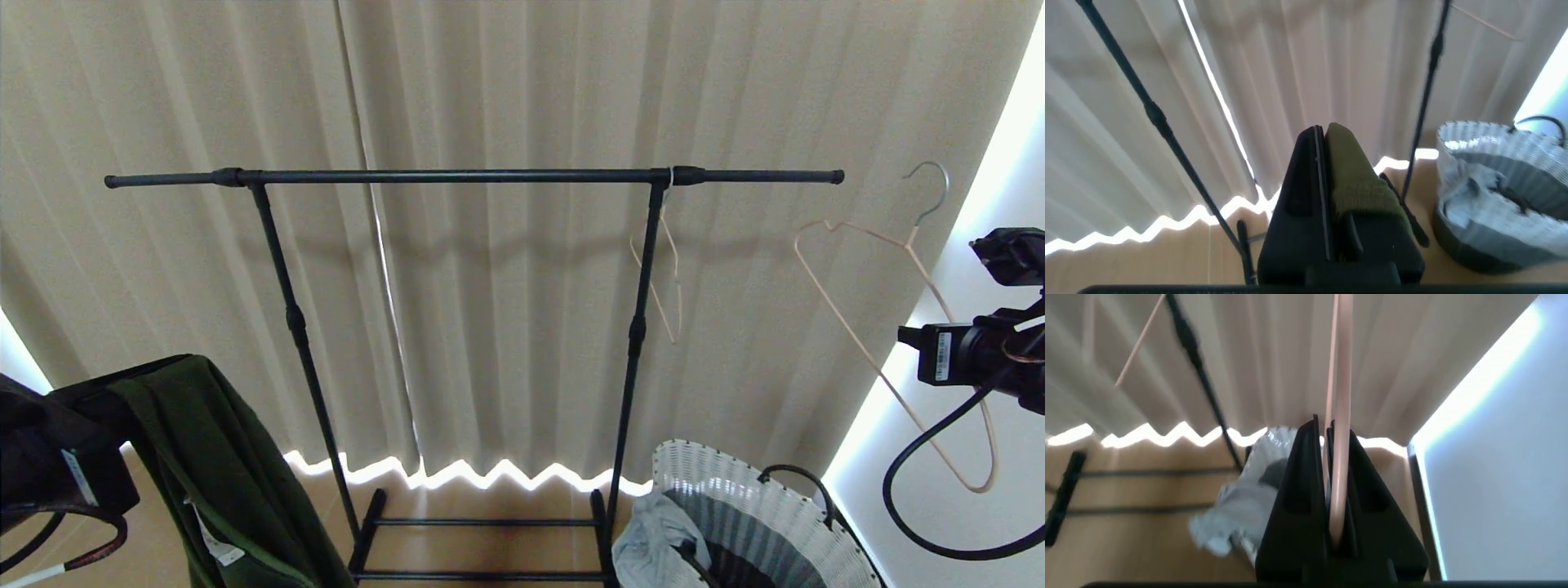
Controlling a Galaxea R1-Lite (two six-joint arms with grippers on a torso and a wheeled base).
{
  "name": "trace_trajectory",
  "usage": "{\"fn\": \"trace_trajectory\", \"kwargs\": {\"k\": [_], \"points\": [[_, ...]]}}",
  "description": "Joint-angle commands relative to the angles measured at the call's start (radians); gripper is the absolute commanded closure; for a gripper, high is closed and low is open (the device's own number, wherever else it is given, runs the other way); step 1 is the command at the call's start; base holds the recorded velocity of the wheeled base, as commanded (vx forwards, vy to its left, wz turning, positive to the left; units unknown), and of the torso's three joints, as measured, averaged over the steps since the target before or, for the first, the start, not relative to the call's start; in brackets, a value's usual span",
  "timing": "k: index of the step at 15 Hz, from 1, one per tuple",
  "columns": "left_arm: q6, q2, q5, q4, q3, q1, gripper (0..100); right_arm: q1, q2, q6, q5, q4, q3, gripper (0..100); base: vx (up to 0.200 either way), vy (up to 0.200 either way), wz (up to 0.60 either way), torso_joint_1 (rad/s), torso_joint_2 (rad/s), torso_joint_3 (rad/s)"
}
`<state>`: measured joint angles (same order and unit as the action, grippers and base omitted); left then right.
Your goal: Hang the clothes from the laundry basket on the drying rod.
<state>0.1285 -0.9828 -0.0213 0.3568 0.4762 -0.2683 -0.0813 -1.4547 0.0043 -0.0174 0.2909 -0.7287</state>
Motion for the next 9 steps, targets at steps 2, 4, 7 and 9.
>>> {"fn": "trace_trajectory", "kwargs": {"k": [2, 4, 7, 9], "points": [[0.002, 0.003, 0.0, 0.001, -0.001, 0.0, 100, 0.0, 0.014, 0.0, 0.011, 0.025, 0.022, 100, 0.0, 0.0, 0.0, 0.0, 0.0, 0.0], [0.002, 0.004, 0.0, 0.001, 0.001, 0.0, 100, 0.0, 0.013, 0.0, 0.017, 0.087, 0.049, 100, 0.0, 0.0, 0.0, 0.0, 0.0, 0.0], [0.002, 0.001, 0.0, 0.001, 0.001, 0.0, 100, 0.0, 0.013, 0.0, 0.045, 0.131, 0.068, 100, 0.0, 0.0, 0.0, 0.0, 0.0, 0.0], [0.0, 0.001, 0.001, 0.001, 0.001, 0.0, 100, 0.0, 0.023, 0.002, 0.096, 0.146, 0.08, 100, 0.0, 0.0, 0.0, 0.0, 0.0, 0.0]]}}
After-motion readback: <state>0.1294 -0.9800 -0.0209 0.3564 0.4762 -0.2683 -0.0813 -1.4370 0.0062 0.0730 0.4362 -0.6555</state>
